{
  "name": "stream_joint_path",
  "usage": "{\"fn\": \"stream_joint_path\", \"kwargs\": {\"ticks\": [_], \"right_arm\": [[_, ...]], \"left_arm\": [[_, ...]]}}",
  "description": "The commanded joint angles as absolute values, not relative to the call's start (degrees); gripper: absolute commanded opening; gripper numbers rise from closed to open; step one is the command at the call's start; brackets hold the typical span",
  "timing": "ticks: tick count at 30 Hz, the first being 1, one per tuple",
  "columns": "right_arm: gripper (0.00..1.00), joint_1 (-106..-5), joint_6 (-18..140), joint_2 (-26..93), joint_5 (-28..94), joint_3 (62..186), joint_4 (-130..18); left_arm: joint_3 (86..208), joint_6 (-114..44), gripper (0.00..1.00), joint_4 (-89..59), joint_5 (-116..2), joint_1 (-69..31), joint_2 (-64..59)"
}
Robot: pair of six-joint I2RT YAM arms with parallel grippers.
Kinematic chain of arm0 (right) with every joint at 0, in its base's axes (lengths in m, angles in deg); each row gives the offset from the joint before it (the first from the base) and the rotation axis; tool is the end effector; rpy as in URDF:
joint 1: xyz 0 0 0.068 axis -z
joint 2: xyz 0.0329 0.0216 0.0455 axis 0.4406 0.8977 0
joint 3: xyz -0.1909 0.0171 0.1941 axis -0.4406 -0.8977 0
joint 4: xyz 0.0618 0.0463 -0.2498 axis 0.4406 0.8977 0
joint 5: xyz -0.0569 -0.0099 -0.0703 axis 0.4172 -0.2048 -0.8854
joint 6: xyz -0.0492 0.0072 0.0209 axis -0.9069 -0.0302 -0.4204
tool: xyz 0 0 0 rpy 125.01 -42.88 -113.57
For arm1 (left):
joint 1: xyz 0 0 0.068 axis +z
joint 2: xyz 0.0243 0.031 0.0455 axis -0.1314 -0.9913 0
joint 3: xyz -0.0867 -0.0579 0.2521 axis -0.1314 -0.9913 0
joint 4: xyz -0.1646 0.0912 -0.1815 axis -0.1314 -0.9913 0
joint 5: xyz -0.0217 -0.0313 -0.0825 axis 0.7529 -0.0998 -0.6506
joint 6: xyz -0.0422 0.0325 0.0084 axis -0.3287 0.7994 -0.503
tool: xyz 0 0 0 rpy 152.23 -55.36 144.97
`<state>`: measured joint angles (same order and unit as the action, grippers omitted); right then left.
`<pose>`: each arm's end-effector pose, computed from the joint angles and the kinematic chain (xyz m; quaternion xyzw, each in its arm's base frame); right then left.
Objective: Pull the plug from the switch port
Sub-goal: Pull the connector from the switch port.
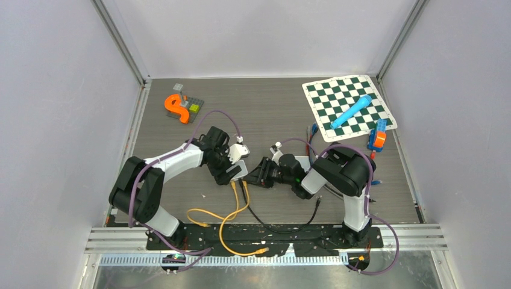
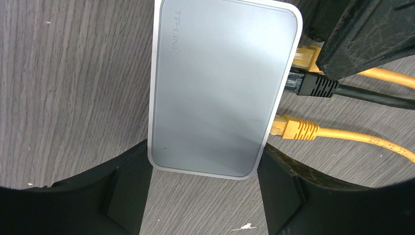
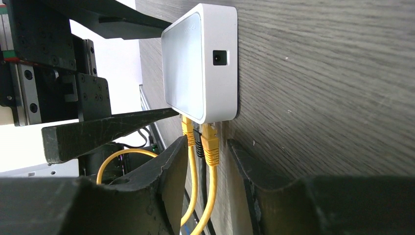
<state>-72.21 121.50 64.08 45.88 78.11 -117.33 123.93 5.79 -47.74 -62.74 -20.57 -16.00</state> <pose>0.2070 0.2328 0.0870 0.0507 0.8153 0.5472 0.1823 0.2404 -0.1384 0.1644 0.4869 0.8483 -0.1204 0.1700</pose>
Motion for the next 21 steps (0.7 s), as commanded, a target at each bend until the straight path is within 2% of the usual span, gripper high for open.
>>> {"fn": "stream_joint_path", "kwargs": {"ticks": [1, 12, 19, 21], "right_arm": [[0.42, -72.63, 121.42, 64.99, 43.58, 78.86, -117.41], [0.33, -72.66, 122.3, 67.69, 43.63, 80.9, -117.41], [0.2, -72.64, 122.08, 67.56, 43.5, 80.67, -117.97], [0.14, -72.64, 121.83, 67.41, 43.65, 80.35, -118.53]], "left_arm": [[124.45, 5.49, 0.64, -47.9, -65.34, -20.31, -14.26], [124.09, 4.91, 0.65, -47.49, -65.77, -20.31, -14.85], [123.78, 4.77, 0.65, -47.29, -65.07, -20.23, -14.97], [123.8, 4.79, 0.65, -47.31, -64.86, -20.14, -14.94]]}}
